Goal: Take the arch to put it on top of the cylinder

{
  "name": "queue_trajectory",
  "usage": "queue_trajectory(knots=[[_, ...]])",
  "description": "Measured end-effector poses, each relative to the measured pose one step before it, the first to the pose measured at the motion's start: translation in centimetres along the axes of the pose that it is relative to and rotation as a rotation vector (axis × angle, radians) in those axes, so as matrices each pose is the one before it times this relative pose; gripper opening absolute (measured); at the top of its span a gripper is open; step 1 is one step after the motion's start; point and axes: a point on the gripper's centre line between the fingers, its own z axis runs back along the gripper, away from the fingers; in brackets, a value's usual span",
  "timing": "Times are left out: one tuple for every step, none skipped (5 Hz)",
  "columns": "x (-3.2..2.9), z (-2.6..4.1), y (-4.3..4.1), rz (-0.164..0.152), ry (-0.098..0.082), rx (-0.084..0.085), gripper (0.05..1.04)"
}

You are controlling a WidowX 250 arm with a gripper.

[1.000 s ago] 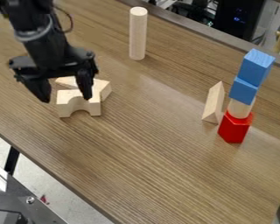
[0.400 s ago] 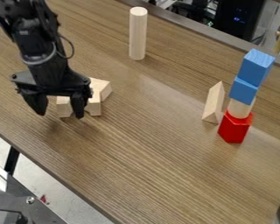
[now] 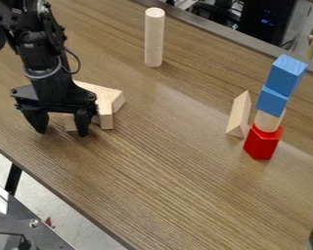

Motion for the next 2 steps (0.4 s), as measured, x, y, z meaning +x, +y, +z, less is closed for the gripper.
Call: queue_trajectory(knots=[[0.283,-0.325,0.126,0.0054,-0.0012,0.0073,0.961],[0.456,-0.020,-0.407,0.0272,0.0187,-0.0271,0.683]])
